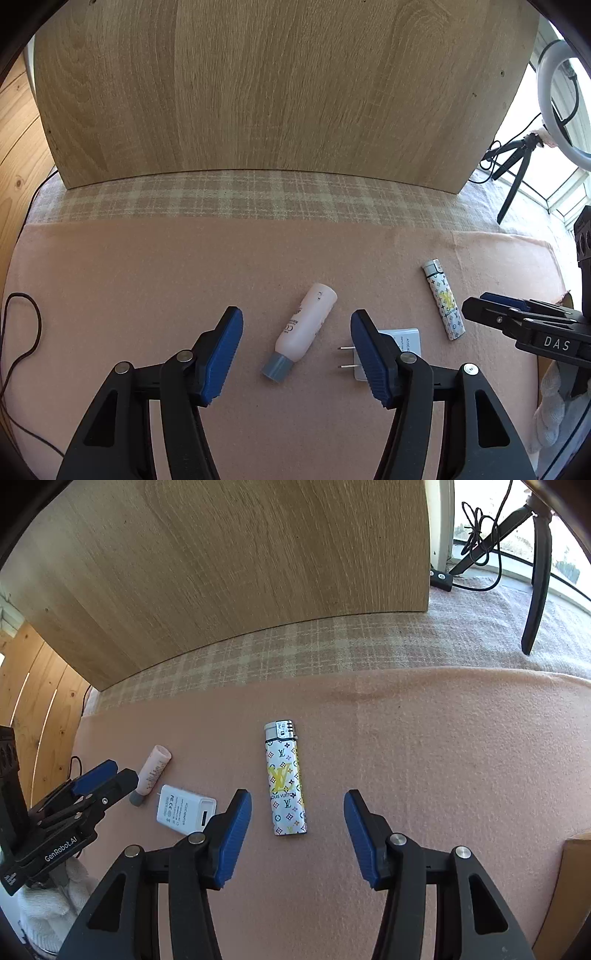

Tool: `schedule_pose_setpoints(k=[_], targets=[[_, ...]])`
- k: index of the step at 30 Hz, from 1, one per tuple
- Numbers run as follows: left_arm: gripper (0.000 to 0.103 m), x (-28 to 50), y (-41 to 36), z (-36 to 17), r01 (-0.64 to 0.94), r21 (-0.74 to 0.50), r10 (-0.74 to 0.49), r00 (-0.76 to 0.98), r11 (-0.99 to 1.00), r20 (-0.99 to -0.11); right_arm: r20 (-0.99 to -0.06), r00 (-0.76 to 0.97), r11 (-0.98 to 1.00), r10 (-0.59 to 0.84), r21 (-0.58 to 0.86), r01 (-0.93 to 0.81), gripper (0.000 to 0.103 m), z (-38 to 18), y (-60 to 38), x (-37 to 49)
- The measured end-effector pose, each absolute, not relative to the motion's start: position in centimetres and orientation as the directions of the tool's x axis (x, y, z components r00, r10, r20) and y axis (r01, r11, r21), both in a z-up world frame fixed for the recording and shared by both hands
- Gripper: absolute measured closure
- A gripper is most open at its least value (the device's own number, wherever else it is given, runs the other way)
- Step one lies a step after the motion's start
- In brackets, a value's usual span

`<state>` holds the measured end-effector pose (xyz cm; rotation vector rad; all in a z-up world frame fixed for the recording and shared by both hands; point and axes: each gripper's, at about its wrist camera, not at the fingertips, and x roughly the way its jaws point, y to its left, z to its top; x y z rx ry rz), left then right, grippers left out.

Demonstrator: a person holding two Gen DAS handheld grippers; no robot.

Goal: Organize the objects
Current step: 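Close the left gripper on the white lotion tube while the right gripper grasps the patterned lighter, then carry the lotion tube and lighter toward the box with both grippers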

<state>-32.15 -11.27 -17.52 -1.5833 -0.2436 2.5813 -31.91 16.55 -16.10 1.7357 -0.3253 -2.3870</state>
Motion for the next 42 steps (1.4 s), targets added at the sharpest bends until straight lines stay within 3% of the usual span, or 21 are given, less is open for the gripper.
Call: schedule_pose_setpoints(k=[6, 13, 15, 28, 42], targets=[[0.052, -33.5, -10.6, -18.7, -0.028, -0.177, 0.172, -0.425, -0.984, -0.889, -0.931, -0.281, -0.972, -0.232, 0.234, 0.025, 0.062, -17.6, 15.1, -33.7], [0.080, -33.1, -10.2, -19.6, -0.032, -0.170, 0.169, -0.402, -0.985, -0.900, -0.942, -0.273, -0.980, -0.198, 0.193, 0.045, 0.073, -18.2, 14.5, -34.0], [0.081, -32.8, -10.5, -19.8, -0.021, -0.178, 0.171, -0.402, -0.984, -0.900, -0.944, -0.270, -0.982, -0.191, 0.184, 0.053, 0.082, -18.2, 14.4, -33.9], [0.081, -26.6, -10.8, -19.7, 0.027, -0.247, 0.214, -0.413, -0.969, -0.885, -0.944, -0.260, -0.978, -0.202, 0.179, 0.110, 0.083, -18.4, 14.3, -30.0], [0.081, -16.6, -3.6, -19.9, -0.043, -0.270, 0.264, -0.402, -0.962, -0.877, -0.926, -0.265, -0.962, -0.268, 0.242, 0.124, 0.083, -18.2, 17.3, -19.6]])
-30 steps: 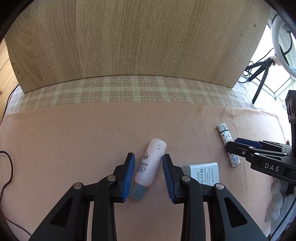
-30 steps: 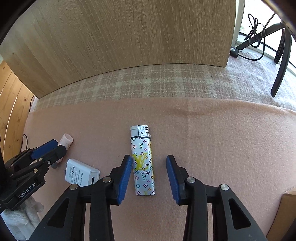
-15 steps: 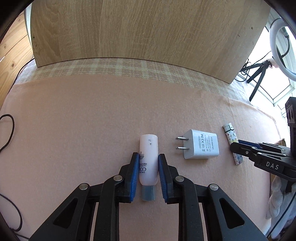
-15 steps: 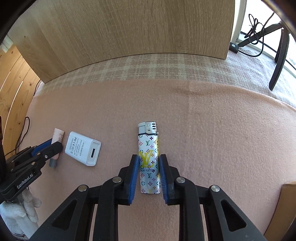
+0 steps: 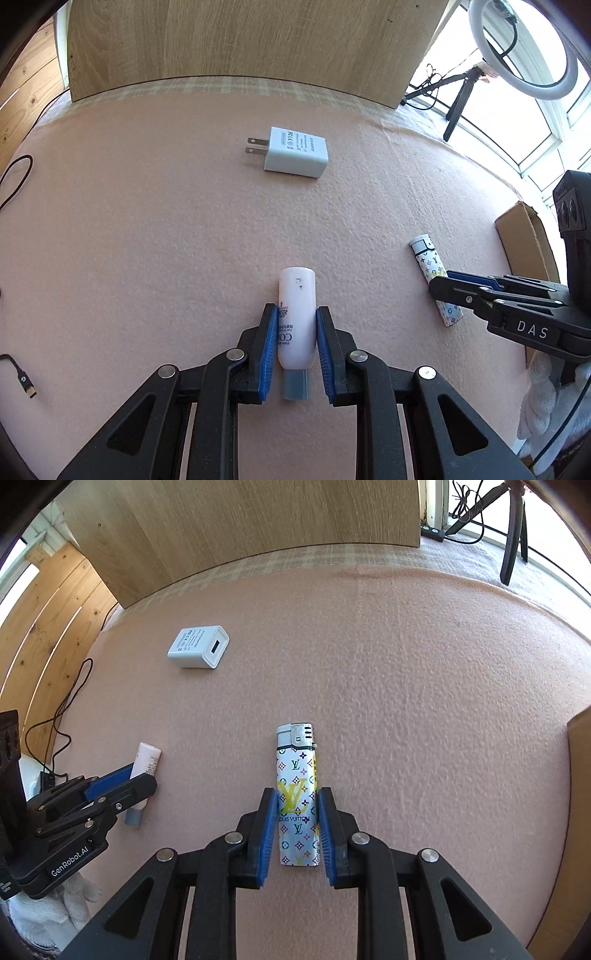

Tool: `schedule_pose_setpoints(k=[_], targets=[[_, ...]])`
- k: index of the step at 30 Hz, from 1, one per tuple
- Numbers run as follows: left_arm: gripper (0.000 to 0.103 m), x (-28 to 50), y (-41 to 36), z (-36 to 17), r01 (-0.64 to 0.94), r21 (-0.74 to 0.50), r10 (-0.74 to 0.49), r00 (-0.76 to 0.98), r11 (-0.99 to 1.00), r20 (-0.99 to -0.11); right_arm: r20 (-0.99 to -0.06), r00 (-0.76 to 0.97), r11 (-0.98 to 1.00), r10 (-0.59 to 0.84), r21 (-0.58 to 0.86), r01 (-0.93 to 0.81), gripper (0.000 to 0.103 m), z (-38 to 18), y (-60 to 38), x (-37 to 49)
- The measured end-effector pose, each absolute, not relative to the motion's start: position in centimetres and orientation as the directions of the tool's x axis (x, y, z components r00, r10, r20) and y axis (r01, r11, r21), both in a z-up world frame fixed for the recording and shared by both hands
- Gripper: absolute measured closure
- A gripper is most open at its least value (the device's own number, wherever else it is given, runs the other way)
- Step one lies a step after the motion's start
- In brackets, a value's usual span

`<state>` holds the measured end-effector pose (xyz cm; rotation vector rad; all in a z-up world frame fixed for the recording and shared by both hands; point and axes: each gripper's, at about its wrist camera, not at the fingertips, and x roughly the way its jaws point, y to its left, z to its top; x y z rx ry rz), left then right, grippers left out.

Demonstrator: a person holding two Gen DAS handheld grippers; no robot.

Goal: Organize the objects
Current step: 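Carry the lotion tube and lighter toward the box with both grippers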

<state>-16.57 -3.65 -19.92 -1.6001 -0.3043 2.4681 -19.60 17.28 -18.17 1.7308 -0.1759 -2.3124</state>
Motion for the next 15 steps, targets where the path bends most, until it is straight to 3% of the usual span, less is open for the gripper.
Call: schedule_pose_setpoints(k=[15], targets=[[0.081, -10.5, 3.7, -18.8, -0.113, -0.369, 0.384, -0.368, -0.922, -0.847, -0.901, -0.328, -0.957, -0.284, 0.289, 0.035, 0.083, -16.3, 23.4, -10.7]])
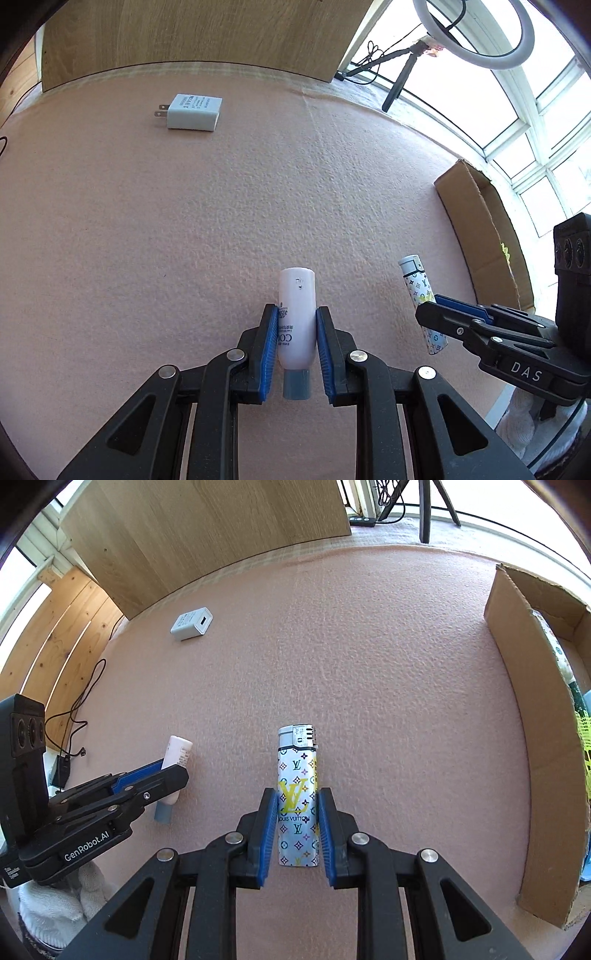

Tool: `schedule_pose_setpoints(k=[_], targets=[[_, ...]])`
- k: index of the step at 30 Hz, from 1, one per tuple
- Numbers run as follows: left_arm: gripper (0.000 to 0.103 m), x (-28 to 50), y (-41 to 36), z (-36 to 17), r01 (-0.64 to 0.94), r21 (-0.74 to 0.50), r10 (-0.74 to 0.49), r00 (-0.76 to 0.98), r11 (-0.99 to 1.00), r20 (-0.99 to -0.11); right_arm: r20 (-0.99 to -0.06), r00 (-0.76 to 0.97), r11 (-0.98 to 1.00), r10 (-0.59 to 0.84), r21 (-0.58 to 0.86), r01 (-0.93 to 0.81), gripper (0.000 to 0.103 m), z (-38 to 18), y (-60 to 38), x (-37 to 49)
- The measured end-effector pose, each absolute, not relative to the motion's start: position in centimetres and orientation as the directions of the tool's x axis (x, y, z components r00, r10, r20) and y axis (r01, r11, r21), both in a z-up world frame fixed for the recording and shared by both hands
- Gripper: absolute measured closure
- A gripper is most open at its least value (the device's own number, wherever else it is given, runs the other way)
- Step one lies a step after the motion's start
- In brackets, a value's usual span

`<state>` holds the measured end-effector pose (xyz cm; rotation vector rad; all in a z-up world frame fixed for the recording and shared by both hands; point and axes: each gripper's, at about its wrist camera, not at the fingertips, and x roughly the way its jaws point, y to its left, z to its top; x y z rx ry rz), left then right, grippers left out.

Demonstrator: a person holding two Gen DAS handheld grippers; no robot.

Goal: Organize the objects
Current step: 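Carry the lotion tube and lighter toward the box with both grippers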

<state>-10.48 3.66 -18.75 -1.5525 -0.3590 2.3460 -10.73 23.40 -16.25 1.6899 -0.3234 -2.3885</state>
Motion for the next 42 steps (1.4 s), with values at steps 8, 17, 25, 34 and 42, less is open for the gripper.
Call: schedule_pose_setpoints(k=[8, 17, 25, 34, 42], targets=[[0.081, -10.7, 8.2, -16.3, -0.202, -0.398, 0.446, -0.364, -0.895, -0.818, -0.874, -0.395, -0.948, -0.282, 0.316, -0.024, 0.083, -13.6, 27.7, -7.2], [0.081, -12.2, 15.7, -12.4, -0.345, -0.405, 0.518, -0.364, -0.847, -0.774, -0.840, -0.498, -0.945, -0.214, 0.308, -0.113, 0.083, -9.4, 34.6, -3.6], [0.081, -14.3, 22.1, -10.4, -0.434, -0.395, 0.557, -0.353, -0.809, -0.752, -0.824, -0.547, -0.934, -0.148, 0.298, -0.196, 0.083, -7.8, 39.6, -1.4], [0.081, -17.1, 29.4, -8.3, -0.518, -0.359, 0.574, -0.347, -0.777, -0.742, -0.823, -0.553, -0.926, -0.133, 0.301, -0.227, 0.083, -7.9, 42.4, -0.3], [0.081, -19.6, 35.1, -8.2, -0.567, -0.314, 0.561, -0.334, -0.762, -0.757, -0.827, -0.546, -0.933, -0.135, 0.291, -0.211, 0.083, -8.2, 42.6, -0.5]])
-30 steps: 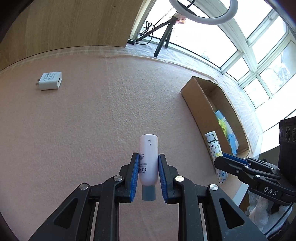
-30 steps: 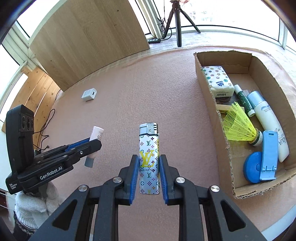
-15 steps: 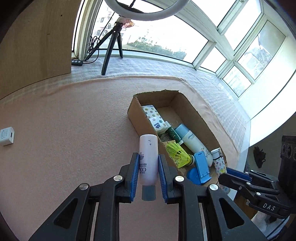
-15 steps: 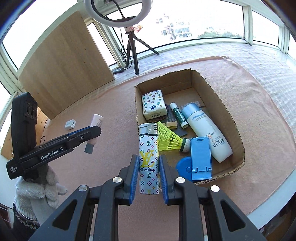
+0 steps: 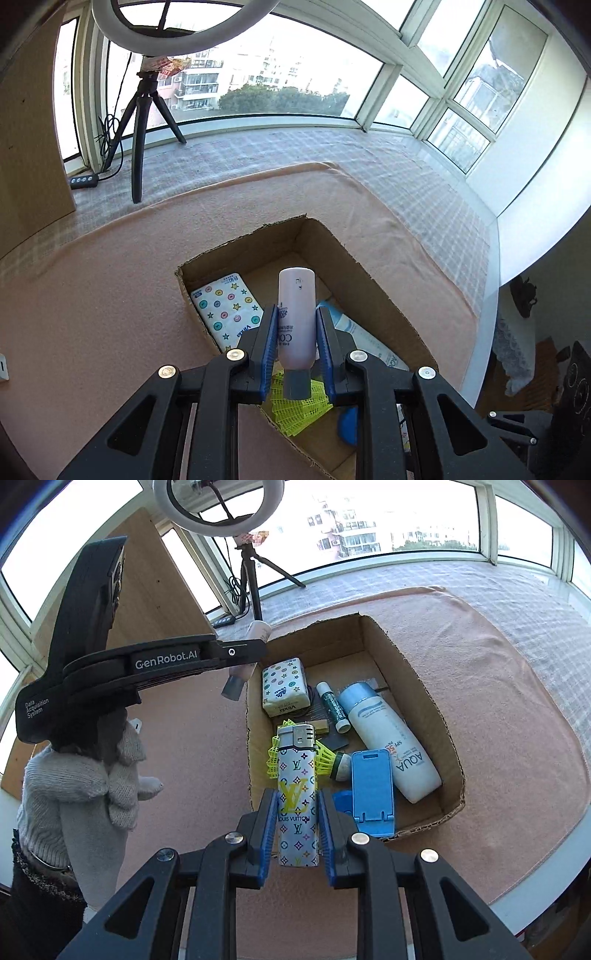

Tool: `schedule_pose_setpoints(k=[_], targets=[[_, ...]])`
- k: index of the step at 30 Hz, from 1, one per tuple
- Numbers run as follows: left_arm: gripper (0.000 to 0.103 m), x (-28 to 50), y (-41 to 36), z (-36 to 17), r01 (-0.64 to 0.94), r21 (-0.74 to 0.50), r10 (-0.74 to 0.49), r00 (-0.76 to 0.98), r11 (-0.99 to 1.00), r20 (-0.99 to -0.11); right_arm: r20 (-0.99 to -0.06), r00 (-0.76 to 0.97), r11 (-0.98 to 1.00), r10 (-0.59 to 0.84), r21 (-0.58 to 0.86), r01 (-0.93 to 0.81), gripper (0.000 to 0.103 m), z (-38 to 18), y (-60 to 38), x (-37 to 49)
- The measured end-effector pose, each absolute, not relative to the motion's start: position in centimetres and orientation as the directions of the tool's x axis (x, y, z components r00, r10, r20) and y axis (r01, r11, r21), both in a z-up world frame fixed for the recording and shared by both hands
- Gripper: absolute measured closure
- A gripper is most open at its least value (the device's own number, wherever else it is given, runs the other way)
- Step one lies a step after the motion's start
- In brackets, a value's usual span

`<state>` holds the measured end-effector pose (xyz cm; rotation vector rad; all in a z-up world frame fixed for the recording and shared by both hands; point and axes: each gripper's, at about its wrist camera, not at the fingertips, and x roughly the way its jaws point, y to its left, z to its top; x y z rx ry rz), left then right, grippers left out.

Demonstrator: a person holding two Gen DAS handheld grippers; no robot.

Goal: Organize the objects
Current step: 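Carry the lotion tube and lighter toward the box with both grippers, then open both grippers over the box to drop the lotion tube and lighter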

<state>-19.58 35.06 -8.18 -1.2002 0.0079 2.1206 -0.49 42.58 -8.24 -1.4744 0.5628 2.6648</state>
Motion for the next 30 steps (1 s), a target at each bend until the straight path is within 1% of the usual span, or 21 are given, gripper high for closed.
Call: schedule_pose_setpoints(k=[11, 15, 17, 18, 19, 20, 21, 30], targets=[[0.081, -21.6, 39.9, -8.8, -0.608, -0.258, 0.534, -0.328, -0.751, -0.779, -0.832, -0.542, -0.949, -0.118, 0.255, -0.186, 0.083, -8.4, 42.3, -1.3], [0.080, -22.2, 40.6, -9.5, -0.594, -0.270, 0.530, -0.320, -0.758, -0.785, -0.837, -0.536, -0.952, -0.111, 0.244, -0.185, 0.083, -8.5, 42.3, -1.6], [0.054, -22.6, 40.7, -9.7, -0.580, -0.275, 0.523, -0.316, -0.766, -0.792, -0.834, -0.540, -0.950, -0.114, 0.250, -0.187, 0.082, -8.5, 42.5, -1.7], [0.027, -22.7, 40.7, -9.8, -0.570, -0.270, 0.513, -0.323, -0.776, -0.795, -0.829, -0.546, -0.947, -0.123, 0.263, -0.186, 0.073, -8.4, 42.7, -1.6], [0.020, -22.7, 40.5, -9.7, -0.566, -0.267, 0.512, -0.333, -0.780, -0.792, -0.830, -0.543, -0.945, -0.126, 0.267, -0.188, 0.065, -8.4, 42.8, -1.7], [0.020, -22.7, 40.5, -9.6, -0.571, -0.268, 0.519, -0.337, -0.776, -0.786, -0.827, -0.549, -0.944, -0.121, 0.266, -0.193, 0.051, -8.3, 42.9, -1.6], [0.020, -22.7, 40.4, -9.6, -0.573, -0.263, 0.517, -0.340, -0.776, -0.785, -0.820, -0.561, -0.945, -0.110, 0.261, -0.196, 0.048, -8.1, 43.0, -1.4], [0.020, -22.5, 39.7, -9.3, -0.576, -0.249, 0.510, -0.350, -0.779, -0.786, -0.819, -0.567, -0.949, -0.092, 0.244, -0.198, 0.048, -7.6, 43.0, -1.6]])
